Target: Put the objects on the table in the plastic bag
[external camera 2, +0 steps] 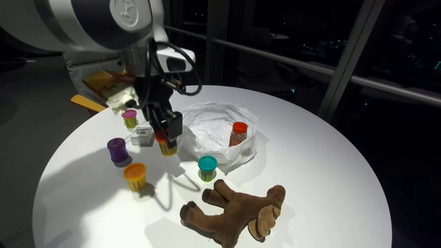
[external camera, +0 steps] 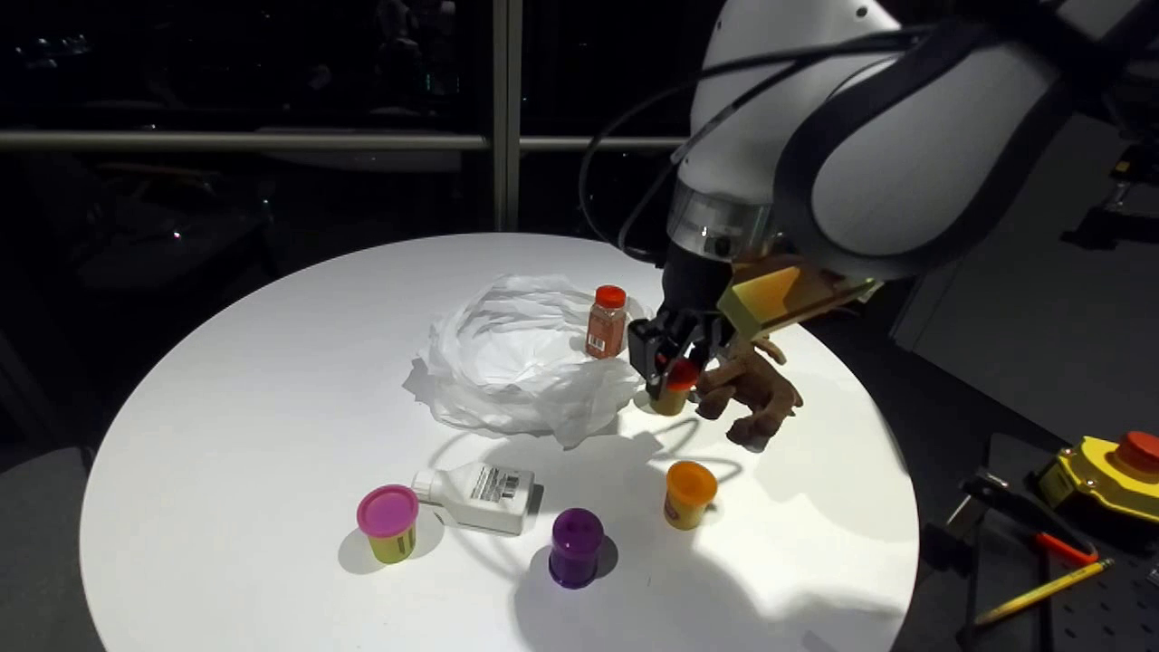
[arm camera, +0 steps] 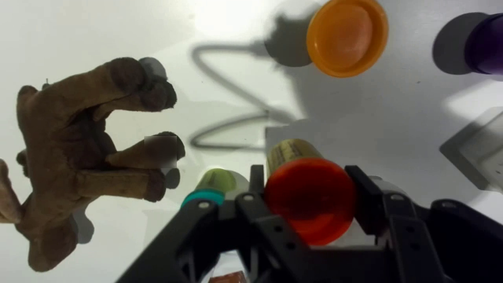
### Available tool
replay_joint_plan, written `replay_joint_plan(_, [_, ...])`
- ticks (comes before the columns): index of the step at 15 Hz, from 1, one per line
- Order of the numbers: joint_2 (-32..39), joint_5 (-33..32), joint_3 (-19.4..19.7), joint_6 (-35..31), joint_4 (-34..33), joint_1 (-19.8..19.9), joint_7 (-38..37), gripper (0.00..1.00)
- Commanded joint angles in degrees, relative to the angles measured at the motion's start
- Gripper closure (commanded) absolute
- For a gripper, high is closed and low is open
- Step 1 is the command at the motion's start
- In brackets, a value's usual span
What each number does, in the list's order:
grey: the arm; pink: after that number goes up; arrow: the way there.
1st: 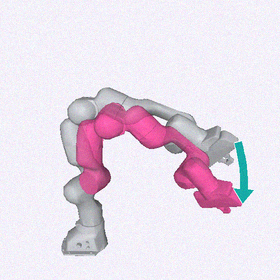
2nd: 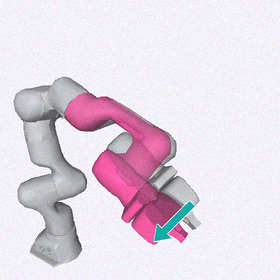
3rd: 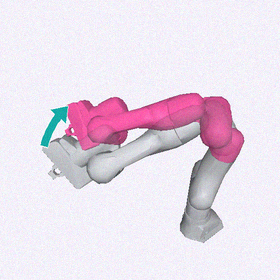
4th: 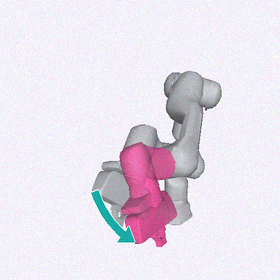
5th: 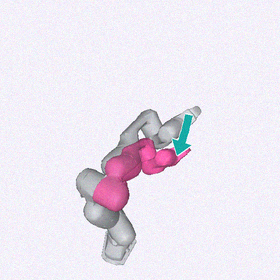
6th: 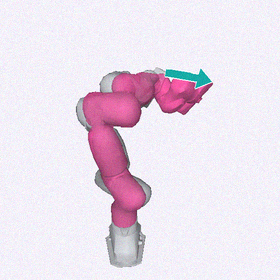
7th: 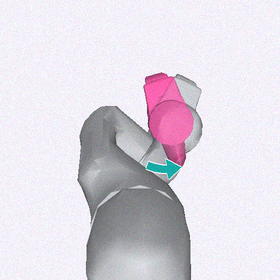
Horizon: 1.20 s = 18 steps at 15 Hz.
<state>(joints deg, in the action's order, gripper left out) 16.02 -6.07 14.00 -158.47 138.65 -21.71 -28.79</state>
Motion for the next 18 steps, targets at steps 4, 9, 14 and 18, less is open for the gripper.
replay_joint_plan(4, [-6.59, 3.17, -10.63, 8.38, -8.62, 6.20, -0.24, 0.72])
replay_joint_plan(9, [4.27, 5.13, -12.62, 8.46, -21.68, 8.82, -1.87, 0.72])
replay_joint_plan(14, [16.21, 5.36, -10.43, 10.49, -34.20, 8.85, -2.90, 0.72])
replay_joint_plan(18, [24.91, 5.37, -8.05, 12.11, -44.23, 8.70, -4.27, 0.72])
